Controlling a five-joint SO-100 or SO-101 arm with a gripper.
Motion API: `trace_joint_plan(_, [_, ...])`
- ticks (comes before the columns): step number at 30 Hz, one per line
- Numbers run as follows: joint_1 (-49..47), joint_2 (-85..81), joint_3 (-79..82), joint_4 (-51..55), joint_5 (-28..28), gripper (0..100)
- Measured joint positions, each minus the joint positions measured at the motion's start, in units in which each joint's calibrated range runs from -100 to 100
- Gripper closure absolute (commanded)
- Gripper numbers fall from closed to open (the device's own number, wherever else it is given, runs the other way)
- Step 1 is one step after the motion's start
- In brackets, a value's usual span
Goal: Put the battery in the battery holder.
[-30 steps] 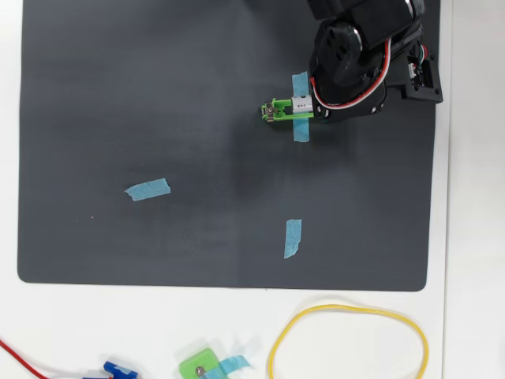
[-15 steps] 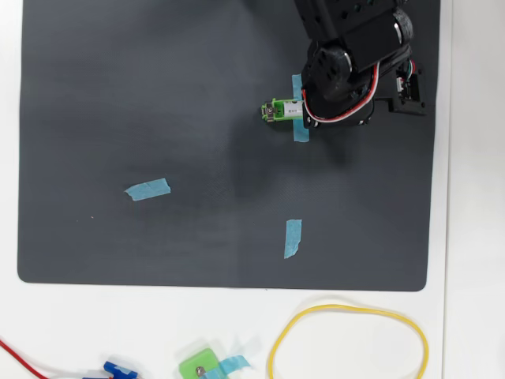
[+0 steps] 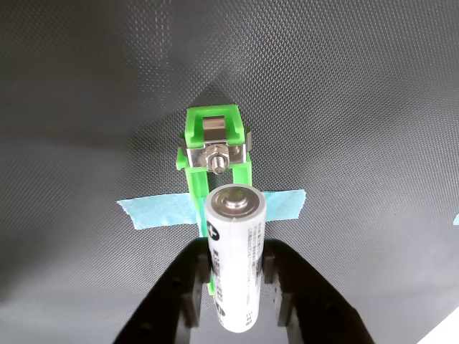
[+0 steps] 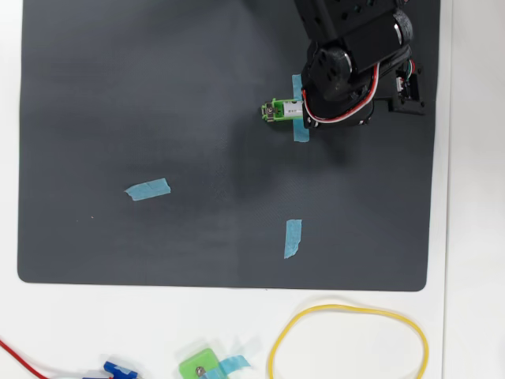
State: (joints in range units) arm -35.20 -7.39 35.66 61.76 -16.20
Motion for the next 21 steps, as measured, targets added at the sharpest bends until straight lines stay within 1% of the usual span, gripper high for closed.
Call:
trace_joint_plan(3, [0.00, 0.00, 0.00, 0.00, 0.98, 100])
trace_joint_plan(7, [0.00, 0.00, 0.00, 0.00, 1.09, 100])
trace_joint_plan(10, [2.02, 0.00, 0.00, 0.09, 1.30, 100])
trace_joint_plan(21, [2.13, 0.00, 3.18, -0.09, 1.24, 100])
